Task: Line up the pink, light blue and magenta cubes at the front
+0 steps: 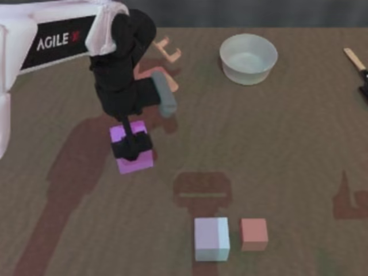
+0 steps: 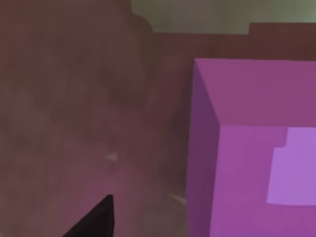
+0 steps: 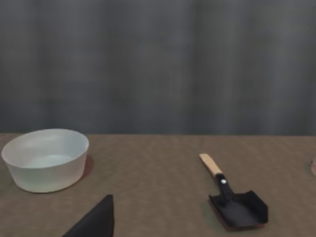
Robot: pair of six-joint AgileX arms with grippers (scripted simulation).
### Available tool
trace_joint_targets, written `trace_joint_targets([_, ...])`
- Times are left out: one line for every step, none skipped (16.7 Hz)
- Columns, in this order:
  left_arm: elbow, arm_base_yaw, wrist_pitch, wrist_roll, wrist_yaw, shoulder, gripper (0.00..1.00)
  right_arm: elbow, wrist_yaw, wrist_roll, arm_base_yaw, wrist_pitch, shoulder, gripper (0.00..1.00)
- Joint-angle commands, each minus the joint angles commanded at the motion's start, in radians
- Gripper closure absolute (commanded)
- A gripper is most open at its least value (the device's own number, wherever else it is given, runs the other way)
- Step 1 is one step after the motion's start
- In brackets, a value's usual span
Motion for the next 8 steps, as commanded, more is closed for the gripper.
trace_joint_targets([-0.027,0.000,0.045,0.000,0.000,0.014,0.00,0.000,0.000,0.000,0.000,0.000,0.000,0.00])
trace_joint_targets([-0.051,0.000,0.084,0.000,0.000,0.028,0.00,0.000,0.000,0.000,0.000,0.000,0.000,0.00])
trace_joint_targets([-0.071,0.000,0.112,0.000,0.000,0.040,0.00,0.000,0.000,0.000,0.000,0.000,0.000,0.00])
trace_joint_targets([-0.084,0.000,0.129,0.001,0.000,0.048,0.00,0.000,0.000,0.000,0.000,0.000,0.000,0.00])
trace_joint_targets([-0.090,-0.001,0.136,0.001,0.001,0.052,0.00,0.000,0.000,0.000,0.000,0.000,0.000,0.00])
trace_joint_targets([-0.090,-0.001,0.136,0.001,0.001,0.052,0.00,0.000,0.000,0.000,0.000,0.000,0.000,0.00])
trace_joint_targets([-0.090,-0.001,0.136,0.001,0.001,0.052,0.00,0.000,0.000,0.000,0.000,0.000,0.000,0.00])
trace_joint_targets([-0.090,-0.001,0.136,0.001,0.001,0.052,0.00,0.000,0.000,0.000,0.000,0.000,0.000,0.00])
